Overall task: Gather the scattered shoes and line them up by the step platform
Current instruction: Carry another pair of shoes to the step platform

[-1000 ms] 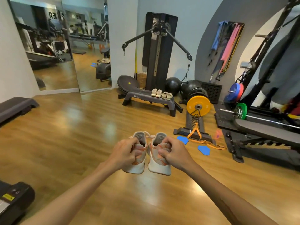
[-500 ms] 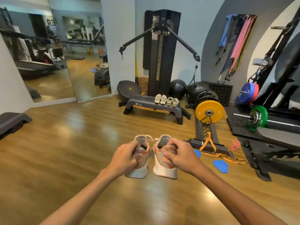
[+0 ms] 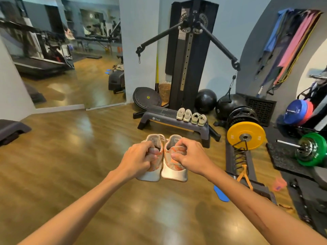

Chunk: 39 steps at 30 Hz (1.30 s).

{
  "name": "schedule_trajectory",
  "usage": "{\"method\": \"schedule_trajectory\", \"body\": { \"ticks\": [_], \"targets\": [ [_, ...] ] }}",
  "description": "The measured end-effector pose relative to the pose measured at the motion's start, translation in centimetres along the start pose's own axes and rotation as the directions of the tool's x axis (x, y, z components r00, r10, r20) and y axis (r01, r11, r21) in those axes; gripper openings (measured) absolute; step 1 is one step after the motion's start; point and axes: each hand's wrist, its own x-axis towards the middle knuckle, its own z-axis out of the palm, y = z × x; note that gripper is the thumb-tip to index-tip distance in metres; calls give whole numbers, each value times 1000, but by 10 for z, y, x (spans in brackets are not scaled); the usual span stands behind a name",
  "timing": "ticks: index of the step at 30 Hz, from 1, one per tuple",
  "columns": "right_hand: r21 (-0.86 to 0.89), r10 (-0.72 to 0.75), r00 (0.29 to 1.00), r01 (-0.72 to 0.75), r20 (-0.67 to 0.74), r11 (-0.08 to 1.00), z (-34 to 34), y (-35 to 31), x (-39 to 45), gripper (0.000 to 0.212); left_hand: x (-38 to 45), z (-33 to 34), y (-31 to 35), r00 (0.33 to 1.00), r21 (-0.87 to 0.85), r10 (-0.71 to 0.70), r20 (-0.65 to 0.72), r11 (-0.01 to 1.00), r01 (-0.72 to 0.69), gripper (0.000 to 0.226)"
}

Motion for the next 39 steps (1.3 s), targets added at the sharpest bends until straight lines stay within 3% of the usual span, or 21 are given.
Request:
{"method": "schedule_trajectory", "body": {
  "ticks": [8,18,24,31,39],
  "targets": [
    [7,73,997,-73,25,997,25,24,172,16,165,-6,-92,995,-8,28,94,1000,-28,15],
    [65,108,994,-106,-31,992,20,103,368,18,365,26,-164,994,-21,35,103,999,-33,15],
    [9,21,999,-22,39,1000,12,173,482,21,481,79,-184,993,6,11,117,1000,-12,18],
    [13,-26,990,24,140,1000,-10,244,608,22,594,120,-209,987,-23,-133,89,990,136,9],
    [10,31,961,-35,274,999,0,322,744,21,744,174,-270,986,12,-107,127,994,107,12]
  ]
}}
